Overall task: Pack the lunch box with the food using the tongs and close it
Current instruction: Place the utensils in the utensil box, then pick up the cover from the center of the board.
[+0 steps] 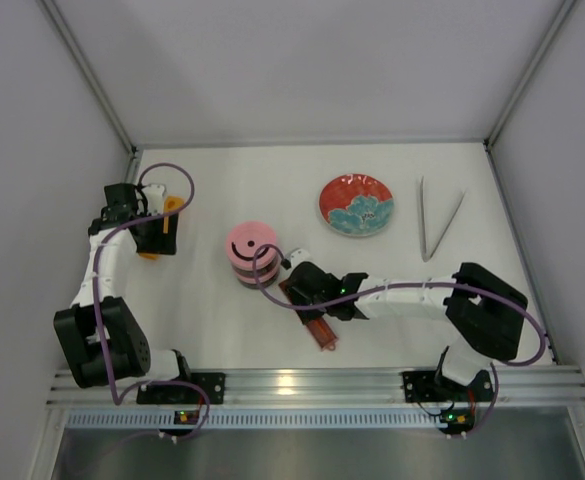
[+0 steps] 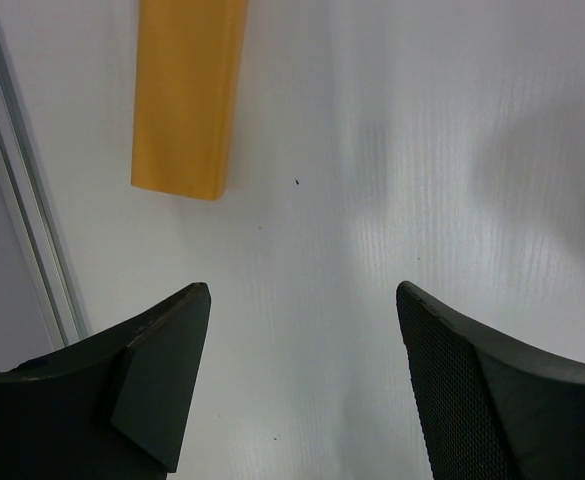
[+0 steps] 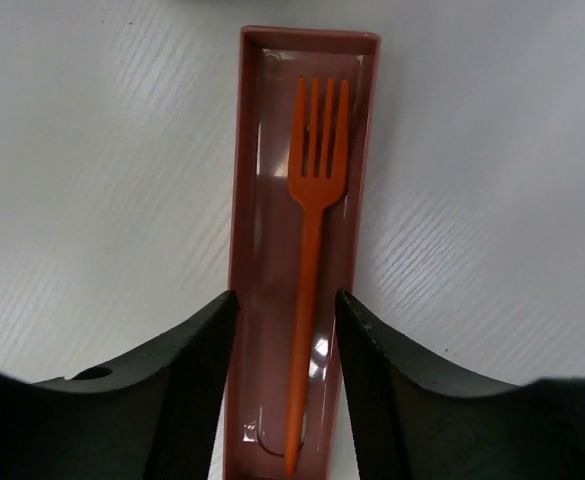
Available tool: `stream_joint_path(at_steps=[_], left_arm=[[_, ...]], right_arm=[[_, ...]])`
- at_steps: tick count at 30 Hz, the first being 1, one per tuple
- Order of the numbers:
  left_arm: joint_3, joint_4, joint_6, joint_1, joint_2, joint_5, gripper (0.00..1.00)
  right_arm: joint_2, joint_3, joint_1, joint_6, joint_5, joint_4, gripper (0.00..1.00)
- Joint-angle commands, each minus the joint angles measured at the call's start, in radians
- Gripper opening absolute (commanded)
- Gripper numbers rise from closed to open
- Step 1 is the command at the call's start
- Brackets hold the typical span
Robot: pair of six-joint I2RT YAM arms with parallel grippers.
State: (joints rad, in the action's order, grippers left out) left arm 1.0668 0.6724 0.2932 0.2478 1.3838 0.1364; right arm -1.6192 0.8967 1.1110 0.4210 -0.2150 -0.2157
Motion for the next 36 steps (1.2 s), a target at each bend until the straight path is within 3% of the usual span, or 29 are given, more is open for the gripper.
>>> stream_joint_path(at_steps=[1, 7, 12, 21, 29, 34, 36], left_arm=[[-0.011, -0.036, 0.018, 0.002, -0.005, -0.015, 0.81], [0.054, -0.024, 0.02, 0.002, 0.064, 0.005, 0.84], [0.218, -0.042, -0.011, 0.002, 0.202, -0.015, 0.86], [0.559, -0.01, 0.004, 0.002, 0.605, -0.126, 0.92], [0.713, -0.022, 0.057, 0.001, 0.842, -0.201, 0.93], [0.702, -0.016, 0.081, 0.002, 0.859, -0.141, 0.86], [0.682, -0.01, 0.095, 0.002, 0.86, -0.1, 0.79]], right_arm=[[0.018, 0.076, 0.016, -0.031, 0.0, -0.051, 0.5], [0.088, 0.131, 0.021, -0.065, 0.028, -0.157, 0.64], [0.143, 0.122, 0.023, -0.064, 0.025, -0.211, 0.67], [0.185, 0.076, 0.02, -0.057, -0.046, -0.241, 0.79], [0.141, 0.03, 0.007, -0.025, -0.03, -0.235, 0.9], [0.117, 0.01, 0.004, -0.005, -0.017, -0.214, 0.91], [0.116, -0.005, 0.001, -0.001, -0.003, -0.202, 0.91]])
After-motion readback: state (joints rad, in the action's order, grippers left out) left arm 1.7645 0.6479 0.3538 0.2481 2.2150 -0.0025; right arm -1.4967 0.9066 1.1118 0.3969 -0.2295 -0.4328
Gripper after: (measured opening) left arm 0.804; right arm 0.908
